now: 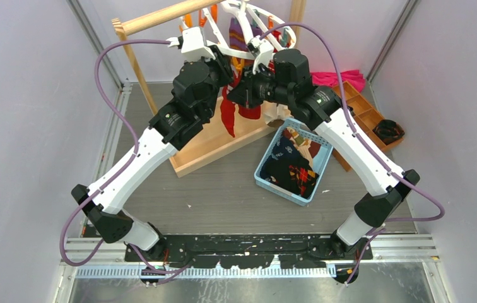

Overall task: Clip the socks to the hanger
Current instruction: Clamp the sock onto the hanger.

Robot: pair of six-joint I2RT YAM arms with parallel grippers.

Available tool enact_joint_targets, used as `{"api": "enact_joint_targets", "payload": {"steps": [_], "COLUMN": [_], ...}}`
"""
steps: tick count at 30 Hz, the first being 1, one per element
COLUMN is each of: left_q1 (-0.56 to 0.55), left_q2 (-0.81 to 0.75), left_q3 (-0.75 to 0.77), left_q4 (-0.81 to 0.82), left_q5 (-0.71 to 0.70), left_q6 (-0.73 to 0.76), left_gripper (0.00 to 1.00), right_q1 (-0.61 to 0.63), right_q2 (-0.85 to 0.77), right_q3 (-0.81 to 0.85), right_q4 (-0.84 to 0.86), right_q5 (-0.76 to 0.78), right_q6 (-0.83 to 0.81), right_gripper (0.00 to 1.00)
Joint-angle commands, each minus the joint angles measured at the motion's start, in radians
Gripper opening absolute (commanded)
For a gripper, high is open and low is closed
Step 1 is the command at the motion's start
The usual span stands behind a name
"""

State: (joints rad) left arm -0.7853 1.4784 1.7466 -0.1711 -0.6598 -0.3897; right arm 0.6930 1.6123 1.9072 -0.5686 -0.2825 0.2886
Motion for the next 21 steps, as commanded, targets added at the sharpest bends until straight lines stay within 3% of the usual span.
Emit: {"api": "enact_joint_targets", "payload": {"steps": [1,21], "left_q1": [0.001,0.000], "left_q2": [-0.035,-0.038], "left_q3": [0.020,0.026], "left_q4": [0.027,0.027], "left_q5": [0.002,0.006], "left_q6": [-0.015,-0.018], "left_gripper": [0.00,0.00], "right_q1": [0.005,0.006], "right_q2": [-0.004,-0.028], "right_q3": [0.056,-0.006], "right_q4": [0.016,-0.001], "right_q5": [0.002,-0.021], "right_q6": [-0.016,-0.035], "right_gripper": [0.01,0.01]}}
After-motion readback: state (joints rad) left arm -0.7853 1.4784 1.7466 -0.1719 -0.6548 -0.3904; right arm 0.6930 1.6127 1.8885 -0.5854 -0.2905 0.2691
